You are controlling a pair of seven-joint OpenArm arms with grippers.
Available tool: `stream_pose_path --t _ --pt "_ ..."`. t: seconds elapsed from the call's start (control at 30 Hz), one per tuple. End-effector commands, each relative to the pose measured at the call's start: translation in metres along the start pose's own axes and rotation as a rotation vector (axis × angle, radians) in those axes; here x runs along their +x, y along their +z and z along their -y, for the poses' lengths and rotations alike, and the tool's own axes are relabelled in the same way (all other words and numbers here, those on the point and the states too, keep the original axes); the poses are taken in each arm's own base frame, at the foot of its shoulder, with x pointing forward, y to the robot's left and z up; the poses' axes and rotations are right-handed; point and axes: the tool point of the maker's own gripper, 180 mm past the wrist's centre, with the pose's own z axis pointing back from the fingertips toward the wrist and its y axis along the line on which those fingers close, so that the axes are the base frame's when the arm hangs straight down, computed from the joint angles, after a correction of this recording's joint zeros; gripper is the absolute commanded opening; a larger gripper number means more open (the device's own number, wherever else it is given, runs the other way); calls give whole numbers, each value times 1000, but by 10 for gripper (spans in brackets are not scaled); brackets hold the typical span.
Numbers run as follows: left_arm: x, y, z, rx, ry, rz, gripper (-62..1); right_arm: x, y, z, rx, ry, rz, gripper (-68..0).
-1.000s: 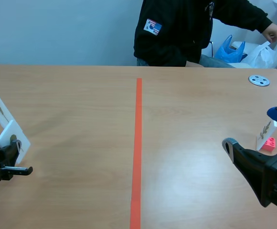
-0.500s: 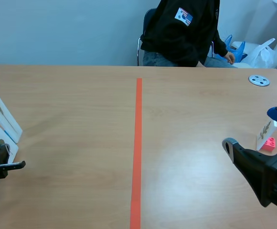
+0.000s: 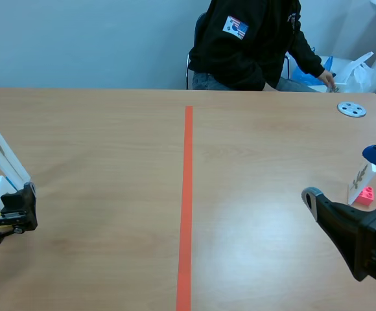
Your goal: Sort the leaf by its shape. The table is split by an orange tape line. A compound leaf with several leaflets goes to the left side, a simple leaf with one blade goes to the right side. Return to the home posture when a red brick is placed on the table.
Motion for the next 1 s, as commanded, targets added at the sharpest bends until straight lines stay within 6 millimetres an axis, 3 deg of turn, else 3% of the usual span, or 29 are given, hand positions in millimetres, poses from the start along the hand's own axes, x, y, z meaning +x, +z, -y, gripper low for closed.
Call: stream_pose_path --t 0.0,0.2,0.4,0.77,0.97 --pt "17 -4 4 -25 -1 49 14 11 -1 4 -4 14 39 4" --pt "41 1 16 -107 -30 79 14 11 -1 4 -4 14 38 4" --pt "64 22 40 -215 -92 83 14 11 -1 4 -4 14 38 4" --pt "78 95 147 -637 -81 -30 14 11 -1 4 -4 15 38 4" --pt "93 124 183 -761 -128 -51 14 11 -1 4 -4 14 38 4"
